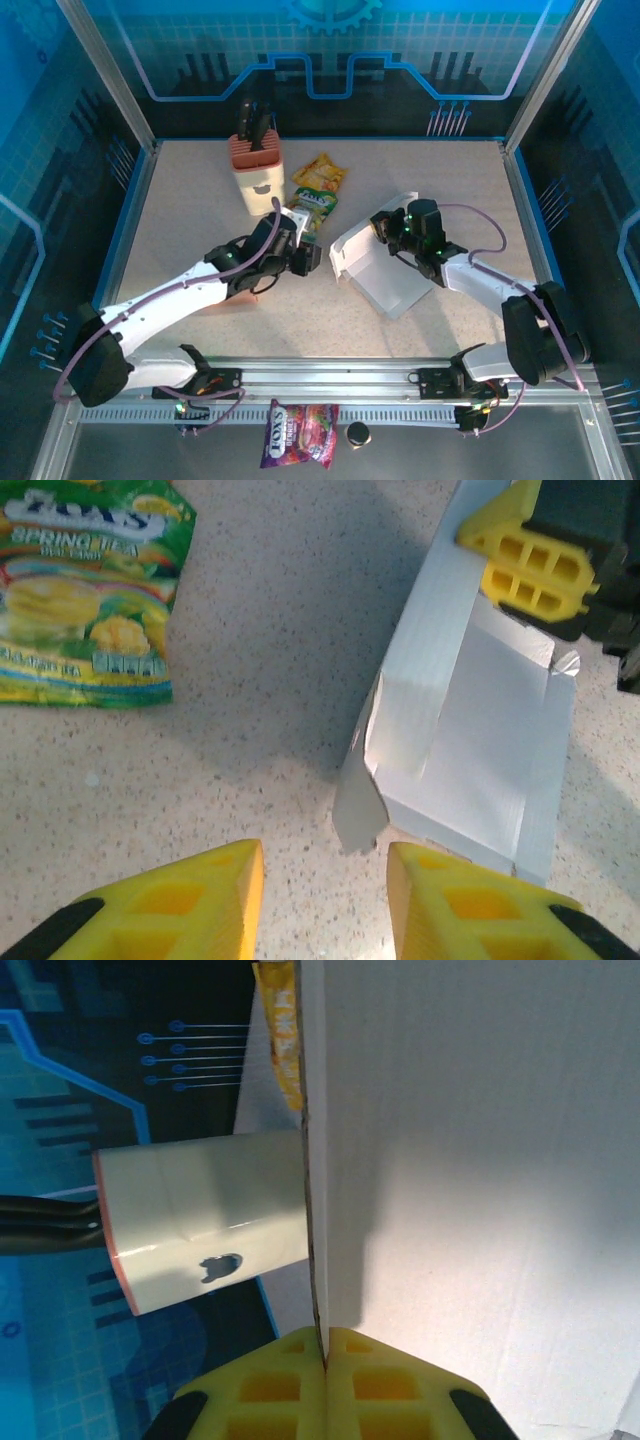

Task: Fold the paper box

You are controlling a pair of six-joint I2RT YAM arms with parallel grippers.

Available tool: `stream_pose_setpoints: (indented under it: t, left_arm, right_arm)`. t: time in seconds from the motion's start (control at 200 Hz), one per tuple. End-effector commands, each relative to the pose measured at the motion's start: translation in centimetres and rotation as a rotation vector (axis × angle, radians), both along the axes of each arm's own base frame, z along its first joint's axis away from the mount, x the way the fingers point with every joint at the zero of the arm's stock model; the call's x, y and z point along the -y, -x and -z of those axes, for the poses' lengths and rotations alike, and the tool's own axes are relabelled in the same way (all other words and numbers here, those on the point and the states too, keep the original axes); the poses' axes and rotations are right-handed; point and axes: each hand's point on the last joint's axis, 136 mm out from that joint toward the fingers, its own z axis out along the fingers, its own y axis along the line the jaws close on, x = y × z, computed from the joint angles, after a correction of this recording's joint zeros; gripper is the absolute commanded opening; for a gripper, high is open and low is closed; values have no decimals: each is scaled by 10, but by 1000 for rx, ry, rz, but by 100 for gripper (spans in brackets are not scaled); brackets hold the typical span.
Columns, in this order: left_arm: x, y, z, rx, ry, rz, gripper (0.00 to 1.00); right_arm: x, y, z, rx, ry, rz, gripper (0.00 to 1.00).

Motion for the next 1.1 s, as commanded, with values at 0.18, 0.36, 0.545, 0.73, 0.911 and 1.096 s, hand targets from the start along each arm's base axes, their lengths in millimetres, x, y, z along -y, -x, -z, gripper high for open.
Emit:
stream_pose_setpoints:
  t: [0.18, 0.36, 0.545, 0.73, 0.911, 1.096]
  left_arm:
    - [-10, 15, 38, -89, 40, 23, 27]
    - [-1, 12, 51, -91, 61, 79, 24]
    - [16, 13, 65, -70, 58, 207, 28]
    - [31, 18, 83, -97, 90, 290, 31]
    - [8, 6, 79, -48, 34, 174, 32]
    - [-28, -1, 69, -24, -7, 71, 35]
  right_arm:
    - [-7, 10, 9, 64, -40, -51, 0]
    - [-3, 22, 16, 60, -19, -83, 0]
    - [0, 24, 21, 63, -23, -82, 0]
    - [-2, 22, 11, 96, -48, -83, 0]
    - [-5, 14, -10, 138, -80, -61, 0]
    - [-19, 0, -34, 206, -109, -93, 0]
